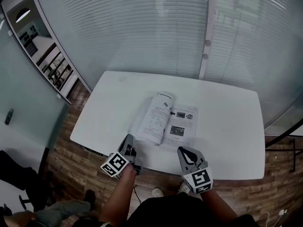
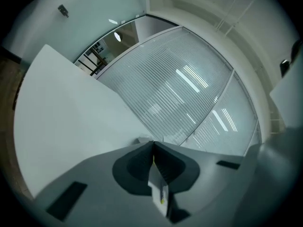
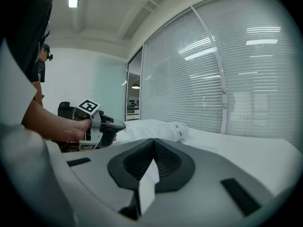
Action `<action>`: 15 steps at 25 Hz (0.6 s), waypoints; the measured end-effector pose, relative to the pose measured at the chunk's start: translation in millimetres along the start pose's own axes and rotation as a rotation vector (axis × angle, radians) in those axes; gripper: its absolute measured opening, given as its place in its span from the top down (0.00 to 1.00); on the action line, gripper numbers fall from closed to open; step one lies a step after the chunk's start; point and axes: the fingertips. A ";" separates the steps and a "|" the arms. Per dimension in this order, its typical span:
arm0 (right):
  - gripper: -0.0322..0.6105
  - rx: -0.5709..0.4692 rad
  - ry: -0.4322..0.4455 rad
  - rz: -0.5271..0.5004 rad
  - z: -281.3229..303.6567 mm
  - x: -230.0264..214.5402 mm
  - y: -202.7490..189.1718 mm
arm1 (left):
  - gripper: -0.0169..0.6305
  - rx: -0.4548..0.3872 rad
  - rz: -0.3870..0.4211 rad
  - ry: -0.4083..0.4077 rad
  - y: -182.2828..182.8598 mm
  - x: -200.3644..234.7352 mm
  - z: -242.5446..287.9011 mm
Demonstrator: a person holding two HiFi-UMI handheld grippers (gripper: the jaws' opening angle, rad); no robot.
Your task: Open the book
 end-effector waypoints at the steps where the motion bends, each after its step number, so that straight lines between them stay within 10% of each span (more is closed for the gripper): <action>1: 0.94 0.000 0.002 0.000 0.1 0.9 -0.1 | 0.94 0.003 -0.006 0.013 -0.9 3.2 -0.7; 15: 0.94 -0.012 -0.047 -0.002 -11.4 -9.3 1.2 | 0.77 -0.071 0.151 0.186 14.3 21.4 -18.3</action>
Point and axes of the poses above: the fingertips, and each gripper's own axes: z forward along the fingers, x to its left, y out of its top, and after that the axes turned 3 degrees about -x, right-handed
